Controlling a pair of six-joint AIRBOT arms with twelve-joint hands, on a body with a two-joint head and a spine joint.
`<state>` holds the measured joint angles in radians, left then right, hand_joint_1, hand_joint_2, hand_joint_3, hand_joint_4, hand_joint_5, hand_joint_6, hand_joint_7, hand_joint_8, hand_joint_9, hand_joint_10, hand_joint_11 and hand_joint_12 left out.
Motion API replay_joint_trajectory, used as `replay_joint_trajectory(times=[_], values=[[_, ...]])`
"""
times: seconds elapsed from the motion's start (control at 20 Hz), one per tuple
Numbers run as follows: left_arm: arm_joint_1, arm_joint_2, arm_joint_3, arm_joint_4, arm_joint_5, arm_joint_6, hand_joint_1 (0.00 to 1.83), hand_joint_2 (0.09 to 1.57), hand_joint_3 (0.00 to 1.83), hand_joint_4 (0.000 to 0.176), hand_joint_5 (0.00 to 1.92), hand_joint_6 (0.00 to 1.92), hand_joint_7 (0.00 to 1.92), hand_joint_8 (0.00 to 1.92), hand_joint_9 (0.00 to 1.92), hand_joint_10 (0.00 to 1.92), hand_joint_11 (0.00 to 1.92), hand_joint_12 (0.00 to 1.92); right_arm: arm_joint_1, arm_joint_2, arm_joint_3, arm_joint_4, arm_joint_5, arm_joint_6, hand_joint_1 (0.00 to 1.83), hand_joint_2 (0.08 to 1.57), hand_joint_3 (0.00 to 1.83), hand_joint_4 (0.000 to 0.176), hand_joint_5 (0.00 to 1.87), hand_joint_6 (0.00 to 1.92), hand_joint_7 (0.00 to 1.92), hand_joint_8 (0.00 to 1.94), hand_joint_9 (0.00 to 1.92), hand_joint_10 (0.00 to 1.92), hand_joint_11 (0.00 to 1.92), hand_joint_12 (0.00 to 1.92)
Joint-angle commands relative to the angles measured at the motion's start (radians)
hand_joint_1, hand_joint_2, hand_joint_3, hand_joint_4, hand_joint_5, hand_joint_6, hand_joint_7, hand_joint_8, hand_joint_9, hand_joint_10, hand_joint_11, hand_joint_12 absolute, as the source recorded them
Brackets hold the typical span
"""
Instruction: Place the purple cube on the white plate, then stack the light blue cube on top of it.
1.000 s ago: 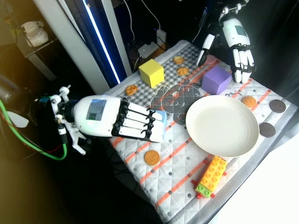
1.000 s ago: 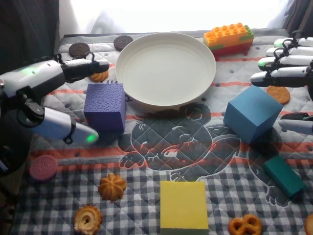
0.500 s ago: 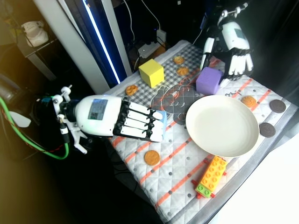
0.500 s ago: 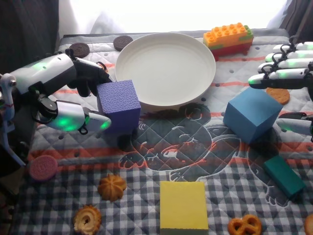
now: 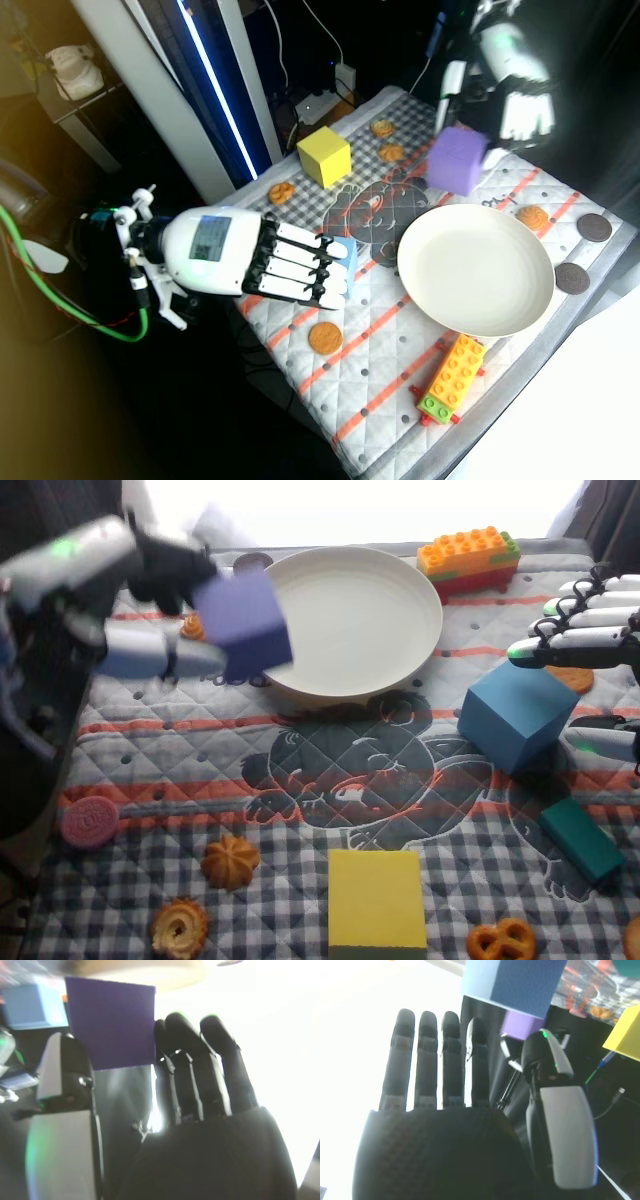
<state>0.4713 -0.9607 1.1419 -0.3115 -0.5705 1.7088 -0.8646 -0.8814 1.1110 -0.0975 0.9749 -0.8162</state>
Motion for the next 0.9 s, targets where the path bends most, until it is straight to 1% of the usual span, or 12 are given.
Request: replay_joint_trajectory(times=[0.0,0.1,0.15,0.2,0.3,0.4,0.45,0.55,0.6,0.65,0.7,0.85], values=[[-0.026,-0.014,0.018,-0.001,-0.077,-0.004,0.97,1.18,0.0,0.128,0.83,1.21,0.73,0.98,0.5,1.41,0.22,1.82,0.008,0.0,0.006,0.027,0.116,0.003,0.55,1.26,0.0,0.051,0.51,0.0,0.51,0.0,0.44,0.01,0.39,0.09],[-0.075,-0.079,0.09,-0.017,-0.025,-0.004,1.0,1.18,0.0,0.088,0.84,1.2,0.71,1.02,0.53,1.34,0.2,1.68,0.008,0.0,0.013,0.027,0.117,0.003,0.58,1.26,0.0,0.049,0.51,0.0,0.5,0.0,0.43,0.0,0.37,0.08],[-0.091,-0.11,0.121,-0.022,-0.011,-0.004,1.0,1.17,0.0,0.099,0.86,1.17,0.74,0.97,0.55,1.27,0.18,1.64,0.01,0.0,0.017,0.027,0.117,0.004,0.61,1.25,0.0,0.049,0.52,0.0,0.5,0.0,0.43,0.0,0.36,0.08],[-0.103,-0.142,0.153,-0.036,0.0,-0.004,0.97,1.16,0.0,0.171,0.86,1.16,0.78,0.95,0.58,1.27,0.2,1.68,0.011,-0.001,0.022,0.027,0.117,0.004,0.63,1.25,0.0,0.06,0.51,0.0,0.5,0.0,0.43,0.0,0.36,0.08],[-0.126,-0.206,0.212,-0.047,0.034,-0.004,0.95,1.18,0.0,0.175,0.82,1.23,0.77,0.95,0.56,1.28,0.18,1.69,0.014,-0.008,0.027,0.027,0.117,0.005,0.61,1.25,0.0,0.063,0.5,0.0,0.5,0.0,0.42,0.0,0.35,0.07],[-0.139,-0.257,0.267,-0.052,0.07,-0.004,0.93,1.2,0.0,0.176,0.79,1.26,0.77,0.89,0.59,1.17,0.14,1.58,0.015,-0.015,0.03,0.026,0.12,0.005,0.62,1.25,0.0,0.065,0.51,0.0,0.51,0.0,0.43,0.0,0.36,0.07],[-0.142,-0.268,0.279,-0.052,0.077,-0.004,0.94,1.19,0.0,0.176,0.81,1.23,0.75,0.95,0.58,1.22,0.14,1.63,0.017,-0.017,0.032,0.026,0.123,0.005,0.63,1.25,0.0,0.056,0.52,0.0,0.51,0.0,0.44,0.01,0.39,0.08],[-0.141,-0.287,0.297,-0.052,0.091,-0.004,0.95,1.18,0.0,0.176,0.83,1.21,0.75,0.9,0.56,1.2,0.15,1.63,0.021,-0.02,0.033,0.026,0.135,0.007,0.63,1.25,0.0,0.036,0.53,0.01,0.51,0.0,0.43,0.0,0.38,0.08],[-0.137,-0.289,0.301,-0.053,0.096,-0.004,0.89,1.07,0.0,0.052,0.75,0.72,0.78,0.89,0.56,1.23,0.14,1.7,0.023,-0.021,0.033,0.025,0.142,0.007,0.6,1.25,0.0,0.04,0.52,0.0,0.5,0.0,0.41,0.0,0.37,0.07],[-0.131,-0.291,0.305,-0.056,0.101,-0.004,0.87,1.04,0.0,0.027,0.79,0.45,0.8,0.89,0.54,1.3,0.16,1.71,0.024,-0.021,0.033,0.025,0.147,0.007,0.6,1.24,0.0,0.039,0.51,0.0,0.49,0.0,0.4,0.0,0.36,0.06],[-0.126,-0.294,0.311,-0.059,0.103,-0.004,0.86,1.03,0.0,0.016,0.82,0.31,0.8,0.86,0.54,1.34,0.16,1.71,0.025,-0.022,0.033,0.024,0.149,0.007,0.64,1.22,0.0,0.045,0.52,0.0,0.47,0.0,0.4,0.0,0.36,0.06],[-0.114,-0.306,0.324,-0.068,0.116,-0.004,0.84,1.03,0.0,0.0,0.89,0.13,0.83,0.74,0.51,1.39,0.13,1.79,0.025,-0.023,0.033,0.02,0.15,0.011,0.68,1.2,0.0,0.049,0.49,0.0,0.45,0.0,0.35,0.0,0.35,0.05]])
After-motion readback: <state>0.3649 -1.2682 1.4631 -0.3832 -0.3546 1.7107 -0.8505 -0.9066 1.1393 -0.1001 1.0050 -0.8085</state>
